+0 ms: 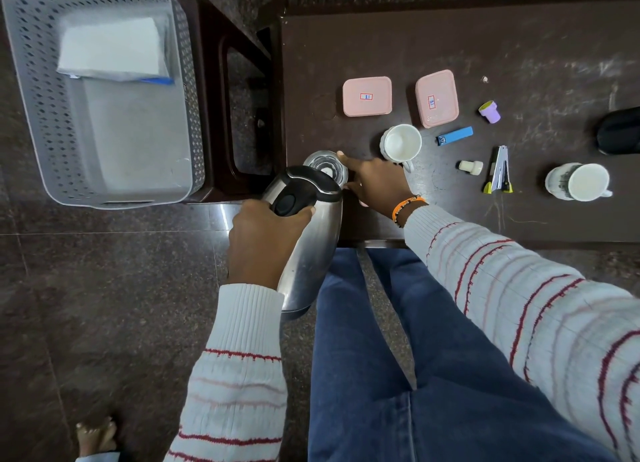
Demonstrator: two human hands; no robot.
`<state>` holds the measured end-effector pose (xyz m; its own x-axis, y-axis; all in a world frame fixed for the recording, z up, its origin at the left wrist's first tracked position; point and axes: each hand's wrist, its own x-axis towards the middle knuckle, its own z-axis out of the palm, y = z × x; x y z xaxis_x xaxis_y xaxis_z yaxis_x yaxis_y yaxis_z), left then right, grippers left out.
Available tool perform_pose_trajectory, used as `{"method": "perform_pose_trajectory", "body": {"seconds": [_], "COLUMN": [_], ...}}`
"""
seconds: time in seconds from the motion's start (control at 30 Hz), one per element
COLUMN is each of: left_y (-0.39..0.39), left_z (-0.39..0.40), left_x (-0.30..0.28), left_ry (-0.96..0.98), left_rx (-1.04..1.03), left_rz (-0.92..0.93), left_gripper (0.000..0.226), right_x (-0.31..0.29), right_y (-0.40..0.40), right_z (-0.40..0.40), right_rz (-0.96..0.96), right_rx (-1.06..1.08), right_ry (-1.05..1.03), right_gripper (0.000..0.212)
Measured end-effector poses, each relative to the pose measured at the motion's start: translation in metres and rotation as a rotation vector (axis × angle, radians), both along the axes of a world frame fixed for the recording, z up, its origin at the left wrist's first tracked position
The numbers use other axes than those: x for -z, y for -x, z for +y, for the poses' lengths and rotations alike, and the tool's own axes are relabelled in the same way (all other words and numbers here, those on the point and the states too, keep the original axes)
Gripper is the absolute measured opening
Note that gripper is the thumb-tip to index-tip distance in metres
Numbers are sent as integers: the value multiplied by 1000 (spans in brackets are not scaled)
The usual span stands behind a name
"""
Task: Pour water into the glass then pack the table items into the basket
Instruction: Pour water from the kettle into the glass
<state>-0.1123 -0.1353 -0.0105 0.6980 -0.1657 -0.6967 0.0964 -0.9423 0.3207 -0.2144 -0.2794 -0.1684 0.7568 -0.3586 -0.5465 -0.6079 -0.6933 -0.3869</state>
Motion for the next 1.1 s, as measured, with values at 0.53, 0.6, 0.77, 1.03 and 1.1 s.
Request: {"method": "perform_pose_trajectory", "body": {"seconds": [0.53,0.6,0.77,1.03,1.1], "left_y": [-1,-1,1,3,4], "left_z": [-4,-3,-4,-5,-5], "left_x": [-2,-2,-4,-5,-5], "left_ry": [-13,-18,-14,-14,-19], "left_rx": [16,11,4,-12,-19], "left_rz": [-8,-7,0,12,15], "left_gripper": [45,45,44,48,50], "right_x": [-1,0,2,4,4], "right_y": [0,0,0,1,0], "right_z": [1,1,1,3,3], "right_rz": [-27,-33,-61,-101,-90], "right_rx": [35,39,39,55,50], "right_ry": [-4,-4,4,2,-1], "right_gripper": [58,58,58,55,56]}}
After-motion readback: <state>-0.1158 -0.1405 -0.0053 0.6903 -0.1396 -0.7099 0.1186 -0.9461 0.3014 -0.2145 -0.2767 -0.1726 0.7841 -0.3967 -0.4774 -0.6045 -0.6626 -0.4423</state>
